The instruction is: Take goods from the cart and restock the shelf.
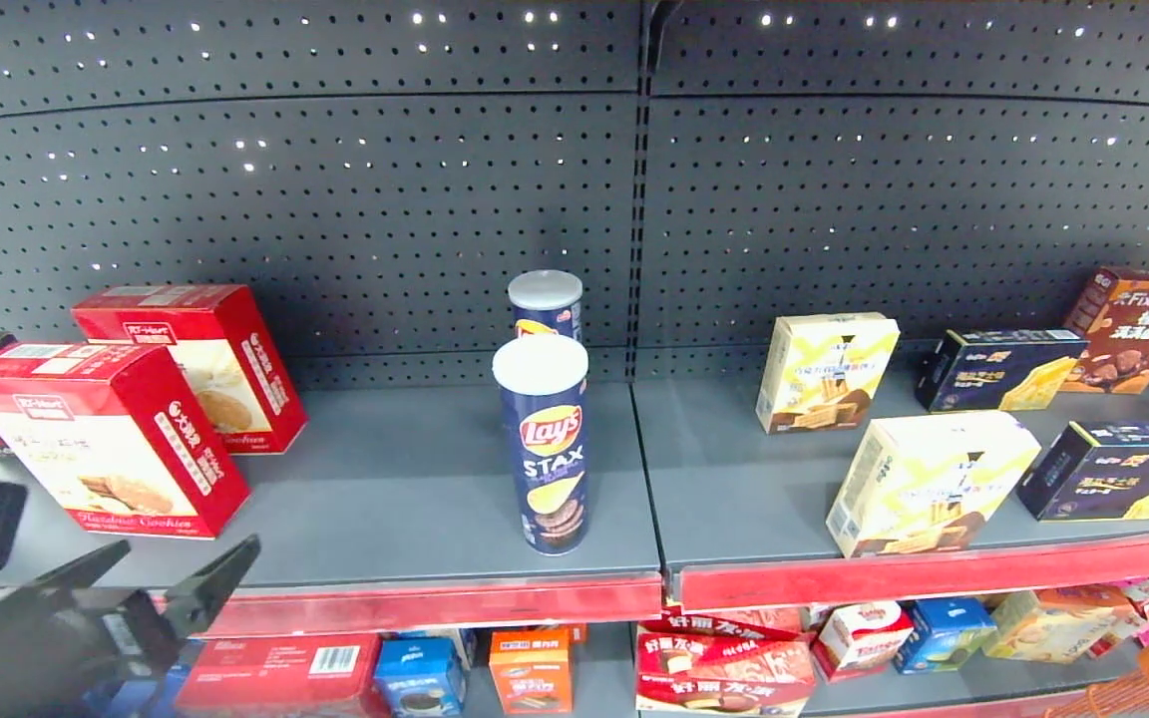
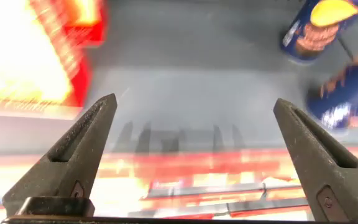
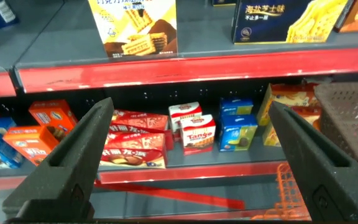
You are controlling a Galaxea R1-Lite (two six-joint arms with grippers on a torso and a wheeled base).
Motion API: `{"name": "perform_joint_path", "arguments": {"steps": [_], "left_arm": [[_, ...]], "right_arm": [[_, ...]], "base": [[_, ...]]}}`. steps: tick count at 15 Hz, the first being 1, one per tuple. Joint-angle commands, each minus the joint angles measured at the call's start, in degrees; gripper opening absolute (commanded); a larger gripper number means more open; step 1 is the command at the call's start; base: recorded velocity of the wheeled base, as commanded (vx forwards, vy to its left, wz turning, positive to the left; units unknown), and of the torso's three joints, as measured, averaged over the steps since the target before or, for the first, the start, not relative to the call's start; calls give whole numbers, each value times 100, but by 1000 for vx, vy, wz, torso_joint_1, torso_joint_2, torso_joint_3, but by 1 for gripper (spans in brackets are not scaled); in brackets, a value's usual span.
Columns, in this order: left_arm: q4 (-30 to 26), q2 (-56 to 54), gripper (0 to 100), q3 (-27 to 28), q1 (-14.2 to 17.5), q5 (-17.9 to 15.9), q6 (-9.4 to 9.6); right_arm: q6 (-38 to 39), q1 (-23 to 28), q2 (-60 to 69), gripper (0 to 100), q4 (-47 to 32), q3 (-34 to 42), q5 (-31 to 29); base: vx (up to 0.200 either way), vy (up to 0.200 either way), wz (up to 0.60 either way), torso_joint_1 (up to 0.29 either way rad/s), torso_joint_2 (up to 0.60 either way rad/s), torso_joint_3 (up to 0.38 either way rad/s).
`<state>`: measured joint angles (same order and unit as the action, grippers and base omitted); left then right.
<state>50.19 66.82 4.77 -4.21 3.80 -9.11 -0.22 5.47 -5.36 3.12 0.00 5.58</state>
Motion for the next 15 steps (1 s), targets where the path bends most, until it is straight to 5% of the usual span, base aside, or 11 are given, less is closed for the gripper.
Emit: {"name": "perform_joint_path", "arguments": {"steps": [1, 5, 7, 10, 13, 15], "left_arm": [[-132, -1188, 100, -477, 825, -108, -3], [-387, -2111, 100, -477, 1387, 33, 23], [-2101, -3641, 100, -477, 1405, 393, 515], [-4702, -6154, 100, -354, 1484, 551, 849], [-4720, -6058, 100, -477, 1519, 1597, 717], [-4720, -6058, 100, -477, 1528, 1914, 533]], "right_arm": [[-57, -2, -9, 100, -4, 0, -5], [-92, -2, 0, 100, -321, 0, -479], [-66, -2, 0, 100, -321, 0, -497], [-48, -2, 0, 100, -321, 0, -462], [-57, -2, -9, 100, -321, 0, -488], [-48, -2, 0, 100, -321, 0, -488]], "base": [[0, 0, 0, 0, 0, 0], [0, 0, 0, 0, 0, 0], [0, 0, 0, 0, 0, 0], [0, 0, 0, 0, 0, 0], [0, 0, 0, 0, 0, 0], [0, 0, 0, 0, 0, 0]]}}
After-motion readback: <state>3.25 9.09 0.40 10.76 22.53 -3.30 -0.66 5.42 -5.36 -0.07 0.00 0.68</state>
